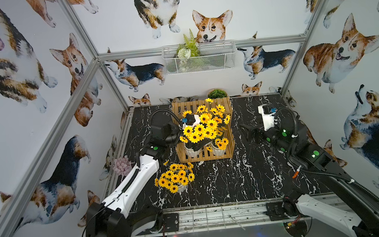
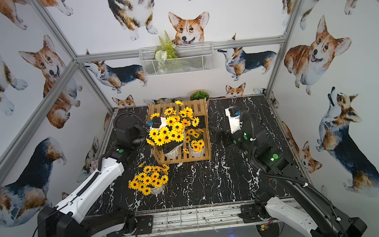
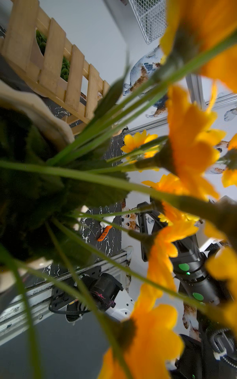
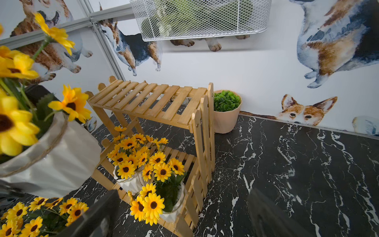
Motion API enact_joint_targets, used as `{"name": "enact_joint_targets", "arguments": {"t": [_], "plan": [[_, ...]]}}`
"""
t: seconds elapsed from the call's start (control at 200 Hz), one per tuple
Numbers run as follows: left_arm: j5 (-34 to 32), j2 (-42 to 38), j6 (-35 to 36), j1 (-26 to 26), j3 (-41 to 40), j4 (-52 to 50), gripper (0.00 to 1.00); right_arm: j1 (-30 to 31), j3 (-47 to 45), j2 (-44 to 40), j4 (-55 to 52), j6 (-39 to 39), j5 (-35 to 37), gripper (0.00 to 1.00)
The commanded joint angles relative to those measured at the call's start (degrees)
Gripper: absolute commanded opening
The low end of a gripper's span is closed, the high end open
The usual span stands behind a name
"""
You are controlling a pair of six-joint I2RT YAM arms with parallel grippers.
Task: Take the sunflower pots off the shelves
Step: Pick up the sunflower pot from the shelf, then place the sunflower pot at the center of the board.
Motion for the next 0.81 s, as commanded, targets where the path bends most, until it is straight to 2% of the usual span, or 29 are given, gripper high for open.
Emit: {"name": "enact_joint_targets", "arguments": {"t": [0.0, 0.2, 0.801], "plan": [[-2.34, -0.74, -1.82, -1.67, -3.3, 9.69, 0.0, -0.07, 0.75, -0.37, -0.01, 2.18, 2.14, 1.0], [-7.49, -1.29, -1.49, -5.89, -8.78, 14.64, 0.0, -0.07, 1.61, -0.74, 0.17, 2.2, 3.19, 1.0], [-11.95, 1.25, -4.84, -13.14, -15.34, 24.19, 0.0, -0.07, 6.17, -1.8, 0.52, -0.64, 4.51, 1.0]]}}
